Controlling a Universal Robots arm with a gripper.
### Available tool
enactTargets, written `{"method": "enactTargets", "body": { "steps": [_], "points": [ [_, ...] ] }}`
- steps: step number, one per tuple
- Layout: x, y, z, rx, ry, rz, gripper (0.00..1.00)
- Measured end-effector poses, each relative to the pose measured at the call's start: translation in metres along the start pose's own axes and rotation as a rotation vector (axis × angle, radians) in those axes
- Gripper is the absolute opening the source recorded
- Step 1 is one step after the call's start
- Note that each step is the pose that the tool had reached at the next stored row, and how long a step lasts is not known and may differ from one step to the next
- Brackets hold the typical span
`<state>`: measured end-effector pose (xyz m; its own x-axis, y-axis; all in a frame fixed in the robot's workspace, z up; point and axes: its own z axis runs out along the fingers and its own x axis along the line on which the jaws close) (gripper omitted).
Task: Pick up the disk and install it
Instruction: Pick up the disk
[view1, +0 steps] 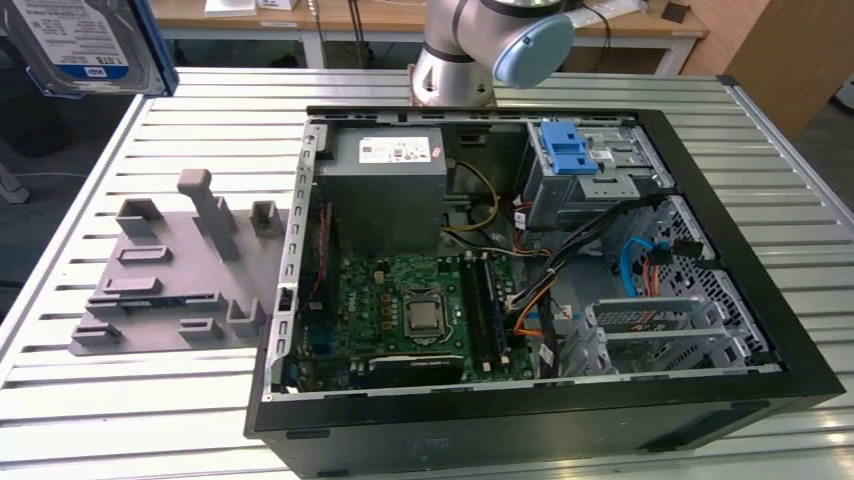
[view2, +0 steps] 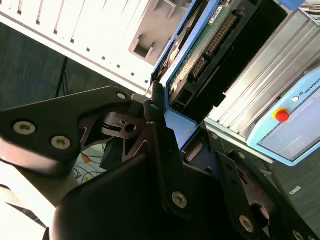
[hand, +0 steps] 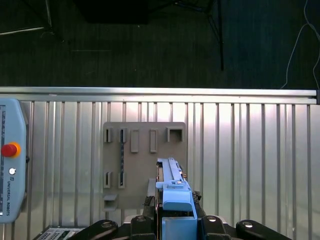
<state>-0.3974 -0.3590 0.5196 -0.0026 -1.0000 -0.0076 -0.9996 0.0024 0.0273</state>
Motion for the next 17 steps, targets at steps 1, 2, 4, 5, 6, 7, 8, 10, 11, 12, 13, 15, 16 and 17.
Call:
{"method": "enactTargets", "body": {
  "steps": [1,2,4,5,6,7,8,10,11,12,13,15,16,17],
  "points": [
    [0.0000,-0.0004,-0.0001,-0.0001,0.0000,0.000,0.36],
    [0.0000,-0.0008,0.0000,0.0000,0.0000,0.000,0.36],
    [0.0000,-0.0016,-0.0001,-0.0001,0.0000,0.000,0.36],
    [0.0001,-0.0021,-0.0001,0.0000,0.0000,0.000,0.36],
    [0.0001,-0.0025,-0.0001,0.0000,0.0000,0.000,0.36],
    [0.0001,-0.0029,-0.0001,0.0000,0.0000,0.000,0.36],
    [0.0001,-0.0032,-0.0001,0.0000,0.0000,0.000,0.36],
    [0.0002,-0.0040,-0.0001,-0.0001,0.0001,0.000,0.36],
    [0.0002,-0.0042,-0.0001,0.0000,0.0000,0.000,0.36],
    [0.0002,-0.0046,-0.0001,0.0000,0.0000,0.000,0.36],
    [0.0002,-0.0051,-0.0002,-0.0001,0.0001,0.000,0.36],
    [0.0002,-0.0059,-0.0002,0.0000,0.0000,0.000,0.36],
    [0.0002,-0.0064,-0.0002,0.0000,0.0000,0.000,0.36],
    [0.0003,-0.0068,-0.0002,0.0000,0.0000,0.000,0.36]
  ]
}}
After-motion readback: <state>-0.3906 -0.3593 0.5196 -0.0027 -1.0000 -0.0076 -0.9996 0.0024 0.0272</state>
